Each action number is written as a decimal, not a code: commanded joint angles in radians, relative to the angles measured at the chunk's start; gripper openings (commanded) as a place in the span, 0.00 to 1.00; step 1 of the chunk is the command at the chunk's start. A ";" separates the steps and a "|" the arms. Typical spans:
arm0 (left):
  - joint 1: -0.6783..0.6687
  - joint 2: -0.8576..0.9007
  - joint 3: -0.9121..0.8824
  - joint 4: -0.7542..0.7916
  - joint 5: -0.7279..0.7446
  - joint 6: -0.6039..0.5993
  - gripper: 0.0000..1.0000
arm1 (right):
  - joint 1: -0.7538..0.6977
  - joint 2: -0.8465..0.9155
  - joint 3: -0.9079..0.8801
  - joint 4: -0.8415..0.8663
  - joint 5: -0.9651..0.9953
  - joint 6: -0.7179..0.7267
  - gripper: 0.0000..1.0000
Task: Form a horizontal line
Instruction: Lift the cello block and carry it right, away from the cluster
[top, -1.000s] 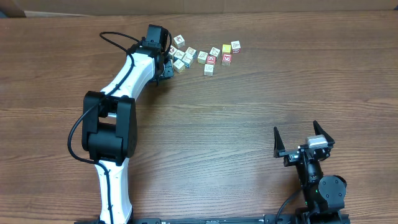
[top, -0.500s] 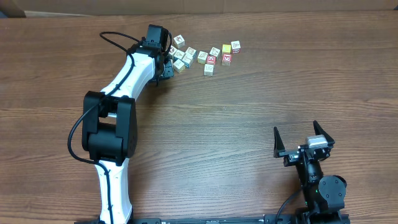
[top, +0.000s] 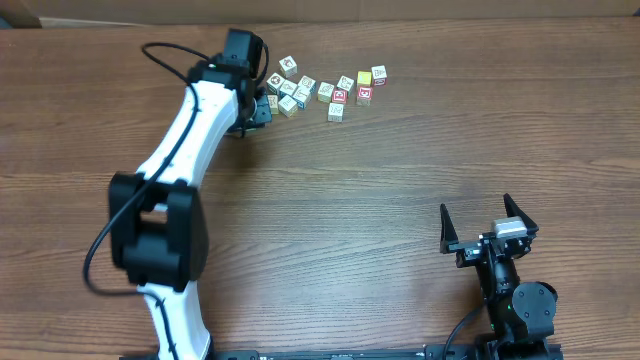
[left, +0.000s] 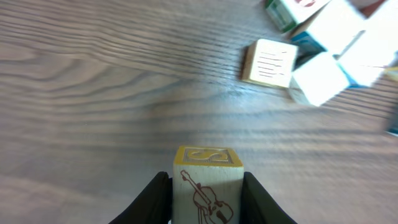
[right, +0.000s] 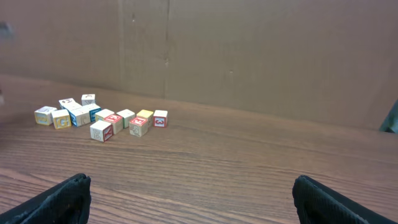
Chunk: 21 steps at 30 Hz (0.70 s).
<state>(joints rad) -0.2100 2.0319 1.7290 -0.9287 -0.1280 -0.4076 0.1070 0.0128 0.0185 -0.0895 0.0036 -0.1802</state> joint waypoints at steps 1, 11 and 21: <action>-0.011 -0.087 0.006 -0.041 -0.002 0.013 0.26 | 0.004 -0.010 -0.011 0.005 -0.006 -0.001 1.00; -0.079 -0.108 0.006 -0.144 -0.002 -0.102 0.27 | 0.004 -0.010 -0.011 0.005 -0.006 -0.001 1.00; -0.229 -0.106 -0.026 -0.125 -0.030 -0.177 0.28 | 0.004 -0.010 -0.011 0.005 -0.006 -0.001 1.00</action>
<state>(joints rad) -0.4004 1.9297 1.7260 -1.0657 -0.1303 -0.5320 0.1070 0.0128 0.0185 -0.0891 0.0036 -0.1802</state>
